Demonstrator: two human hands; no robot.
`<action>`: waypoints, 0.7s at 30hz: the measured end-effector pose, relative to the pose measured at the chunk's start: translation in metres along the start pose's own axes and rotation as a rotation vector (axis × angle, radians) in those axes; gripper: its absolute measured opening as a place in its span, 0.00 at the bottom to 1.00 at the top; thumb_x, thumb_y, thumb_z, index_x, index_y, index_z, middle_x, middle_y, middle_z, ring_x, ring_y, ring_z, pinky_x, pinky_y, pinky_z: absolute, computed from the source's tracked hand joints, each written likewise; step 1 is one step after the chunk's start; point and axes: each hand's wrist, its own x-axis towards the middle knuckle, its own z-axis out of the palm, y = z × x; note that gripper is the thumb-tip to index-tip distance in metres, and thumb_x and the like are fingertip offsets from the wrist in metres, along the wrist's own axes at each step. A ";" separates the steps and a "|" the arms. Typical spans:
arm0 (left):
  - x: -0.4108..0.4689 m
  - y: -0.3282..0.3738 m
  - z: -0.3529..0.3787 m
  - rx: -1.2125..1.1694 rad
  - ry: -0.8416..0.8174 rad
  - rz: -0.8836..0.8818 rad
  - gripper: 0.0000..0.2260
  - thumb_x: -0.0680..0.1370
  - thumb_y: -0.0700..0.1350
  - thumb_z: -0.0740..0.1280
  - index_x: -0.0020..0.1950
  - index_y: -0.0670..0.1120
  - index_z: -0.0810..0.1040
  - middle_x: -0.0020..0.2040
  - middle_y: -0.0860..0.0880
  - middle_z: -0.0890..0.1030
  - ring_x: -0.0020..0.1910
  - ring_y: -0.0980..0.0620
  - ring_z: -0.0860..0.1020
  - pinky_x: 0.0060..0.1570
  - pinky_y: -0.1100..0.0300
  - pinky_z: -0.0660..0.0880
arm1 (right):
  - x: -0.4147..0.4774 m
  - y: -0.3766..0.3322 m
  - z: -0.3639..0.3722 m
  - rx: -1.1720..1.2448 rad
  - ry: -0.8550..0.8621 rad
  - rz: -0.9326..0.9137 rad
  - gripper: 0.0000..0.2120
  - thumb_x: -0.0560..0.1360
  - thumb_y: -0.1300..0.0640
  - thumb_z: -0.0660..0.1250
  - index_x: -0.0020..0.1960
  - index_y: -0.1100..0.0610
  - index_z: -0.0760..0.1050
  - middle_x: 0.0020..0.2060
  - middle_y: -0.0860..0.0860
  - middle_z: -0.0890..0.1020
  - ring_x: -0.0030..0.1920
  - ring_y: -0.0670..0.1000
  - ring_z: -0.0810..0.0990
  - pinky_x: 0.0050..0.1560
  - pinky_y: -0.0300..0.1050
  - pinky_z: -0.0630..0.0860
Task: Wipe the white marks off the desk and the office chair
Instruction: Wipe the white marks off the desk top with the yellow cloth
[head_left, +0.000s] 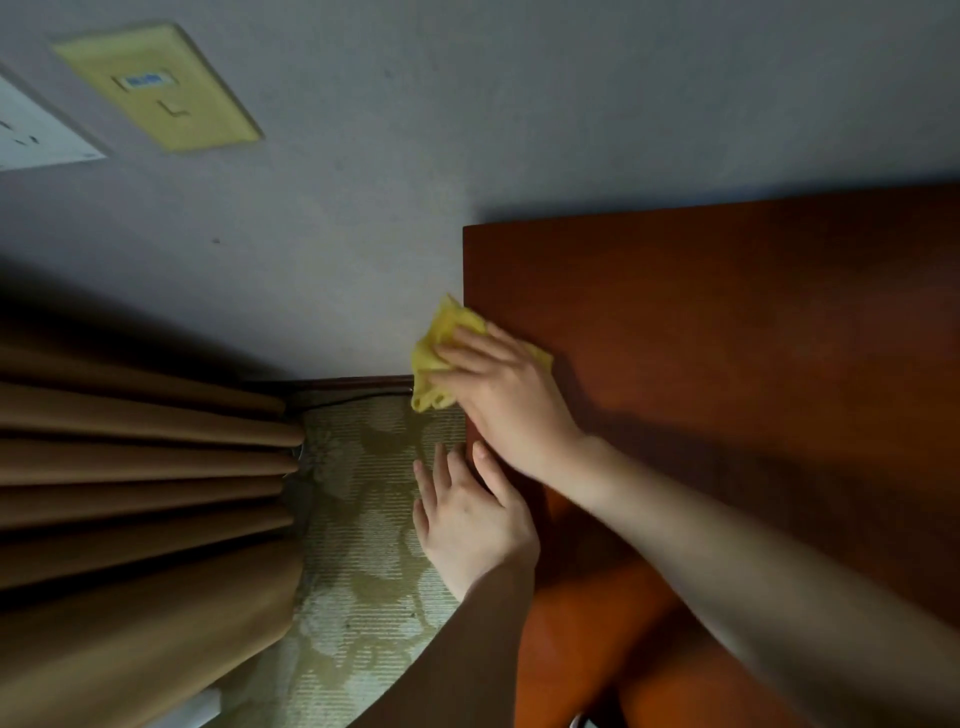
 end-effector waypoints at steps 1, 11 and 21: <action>-0.001 0.001 0.000 -0.009 0.007 -0.002 0.26 0.81 0.56 0.44 0.71 0.47 0.70 0.73 0.49 0.68 0.76 0.51 0.57 0.72 0.54 0.55 | -0.015 -0.005 0.001 0.013 0.021 0.020 0.14 0.73 0.62 0.66 0.56 0.56 0.81 0.61 0.53 0.79 0.66 0.56 0.72 0.71 0.51 0.61; -0.003 0.004 -0.005 -0.036 0.024 0.019 0.29 0.78 0.55 0.41 0.69 0.46 0.72 0.72 0.49 0.70 0.75 0.49 0.59 0.71 0.52 0.55 | -0.102 0.025 -0.017 0.014 0.147 0.228 0.15 0.73 0.63 0.69 0.58 0.53 0.81 0.61 0.51 0.79 0.66 0.52 0.73 0.68 0.52 0.66; -0.002 0.003 -0.006 -0.048 -0.019 0.006 0.23 0.81 0.54 0.47 0.69 0.46 0.71 0.70 0.48 0.71 0.74 0.48 0.61 0.71 0.51 0.56 | -0.057 0.132 -0.069 -0.049 0.227 0.476 0.18 0.78 0.64 0.61 0.67 0.56 0.73 0.68 0.56 0.71 0.71 0.55 0.66 0.71 0.51 0.60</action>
